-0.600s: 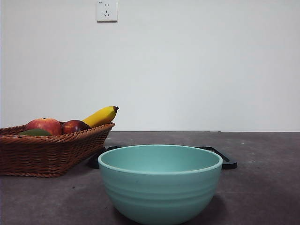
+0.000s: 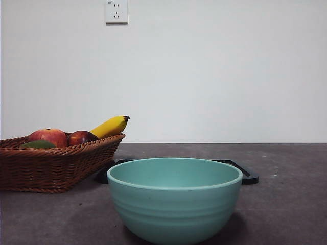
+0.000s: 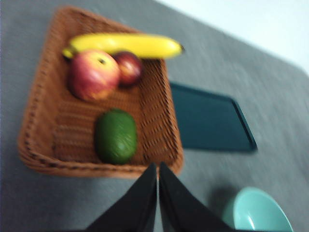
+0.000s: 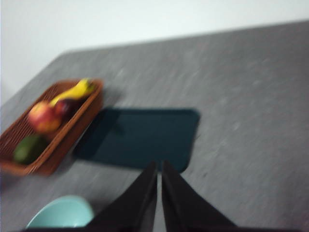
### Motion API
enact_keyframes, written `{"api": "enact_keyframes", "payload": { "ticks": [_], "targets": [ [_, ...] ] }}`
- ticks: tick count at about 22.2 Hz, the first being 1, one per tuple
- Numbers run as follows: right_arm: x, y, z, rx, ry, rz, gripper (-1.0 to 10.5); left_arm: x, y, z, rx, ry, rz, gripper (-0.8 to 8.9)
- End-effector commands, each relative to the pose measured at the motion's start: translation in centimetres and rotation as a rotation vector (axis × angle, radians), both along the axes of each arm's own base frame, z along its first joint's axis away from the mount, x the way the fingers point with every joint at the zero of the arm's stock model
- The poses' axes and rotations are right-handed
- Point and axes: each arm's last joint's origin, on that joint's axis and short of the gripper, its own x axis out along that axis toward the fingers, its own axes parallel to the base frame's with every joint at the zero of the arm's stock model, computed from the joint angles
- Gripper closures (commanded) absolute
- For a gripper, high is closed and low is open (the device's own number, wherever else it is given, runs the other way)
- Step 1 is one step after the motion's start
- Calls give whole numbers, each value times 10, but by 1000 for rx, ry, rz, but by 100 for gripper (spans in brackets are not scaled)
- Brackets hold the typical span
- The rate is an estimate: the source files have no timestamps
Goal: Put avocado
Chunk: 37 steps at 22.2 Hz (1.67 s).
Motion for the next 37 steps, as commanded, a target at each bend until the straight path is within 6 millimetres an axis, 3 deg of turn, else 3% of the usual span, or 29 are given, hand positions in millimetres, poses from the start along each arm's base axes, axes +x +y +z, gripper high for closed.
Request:
{"api": "enact_keyframes", "payload": {
  "ticks": [1,7,12,17,23,26,31,34,37],
  "targets": [
    [0,2,15,-53,19,90,938,0,-1,14,73,-8,-91,804],
    [2,9,33,-71,134,248,938,-3,-7,36,103,79,-231,804],
    [0,18,34,-108,245,407,938,-14,-12,53,117,122,-338,805],
    [-8,25,29,-146,298,528,938,-20,-14,54,123,152,-393,805],
    [-8,26,29,-148,294,541,935,-20,-14,54,122,148,-393,800],
    [-8,26,29,-148,294,540,871,-20,-14,54,112,156,-385,716],
    [-8,26,29,-147,295,539,621,-20,-14,54,103,163,-378,420],
    [-8,26,29,-146,297,538,577,-20,-14,54,102,164,-377,342],
    [-8,26,29,-146,296,538,577,-19,-14,55,102,160,-375,343]
  ]
}}
